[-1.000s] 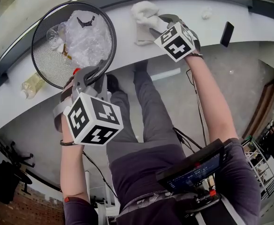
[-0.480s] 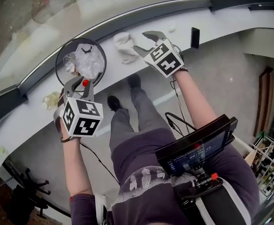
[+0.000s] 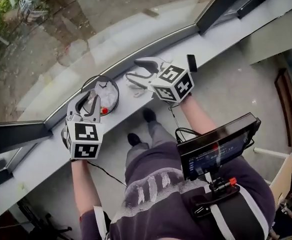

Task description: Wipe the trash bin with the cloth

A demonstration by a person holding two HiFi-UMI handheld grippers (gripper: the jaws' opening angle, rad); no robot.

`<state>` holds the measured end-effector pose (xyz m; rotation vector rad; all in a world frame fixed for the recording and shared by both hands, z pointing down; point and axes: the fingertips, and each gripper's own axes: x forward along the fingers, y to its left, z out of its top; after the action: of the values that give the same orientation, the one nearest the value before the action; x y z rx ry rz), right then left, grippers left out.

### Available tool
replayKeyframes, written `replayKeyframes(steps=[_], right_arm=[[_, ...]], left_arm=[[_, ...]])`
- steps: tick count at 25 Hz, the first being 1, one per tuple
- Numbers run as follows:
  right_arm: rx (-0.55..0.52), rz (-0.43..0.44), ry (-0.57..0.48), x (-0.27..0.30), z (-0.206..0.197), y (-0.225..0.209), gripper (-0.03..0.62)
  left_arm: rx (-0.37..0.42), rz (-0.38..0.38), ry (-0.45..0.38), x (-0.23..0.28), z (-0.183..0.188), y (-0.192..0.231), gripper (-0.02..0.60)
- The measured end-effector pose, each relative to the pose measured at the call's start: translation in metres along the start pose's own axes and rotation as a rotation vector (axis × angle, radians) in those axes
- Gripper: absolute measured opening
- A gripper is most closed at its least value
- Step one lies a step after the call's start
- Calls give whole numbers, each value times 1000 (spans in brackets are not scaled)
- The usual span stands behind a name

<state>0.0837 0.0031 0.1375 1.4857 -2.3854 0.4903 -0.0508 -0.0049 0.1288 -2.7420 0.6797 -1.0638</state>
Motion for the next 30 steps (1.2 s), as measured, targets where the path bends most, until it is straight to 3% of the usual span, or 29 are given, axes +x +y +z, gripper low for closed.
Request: replayKeyframes(steps=[6,7,9,12,16,18,21,26,30], right_arm=[[63,147,-195,-69,55,54,212],[80,177,-221,-79,60,60,190],[119,229,-274,-96,65,69,16],[133,279,-307,-114,63,81,-2],[119,288,-322,-138,52,86,-2],[117,282,-340,-154,44,84,-2],[106,236,-354,-200,24,71,-2],[155,223,-398,-292,-20,54,-2],[235,204,-427,-328,-40,34,-2]], left_arm=[[31,-33,-100,-34,49,-27,89],[39,-43,-126,-38,58,-32,63],[46,-64,-175,-45,73,-44,-2],[55,-92,-203,-50,85,-62,-2],[62,-128,-220,-47,99,-86,-2],[56,-185,-230,-45,105,-107,-2],[19,-297,-251,-45,127,-160,-2],[53,-361,-253,-50,165,-262,-2],[20,-496,-221,-44,176,-321,-2]])
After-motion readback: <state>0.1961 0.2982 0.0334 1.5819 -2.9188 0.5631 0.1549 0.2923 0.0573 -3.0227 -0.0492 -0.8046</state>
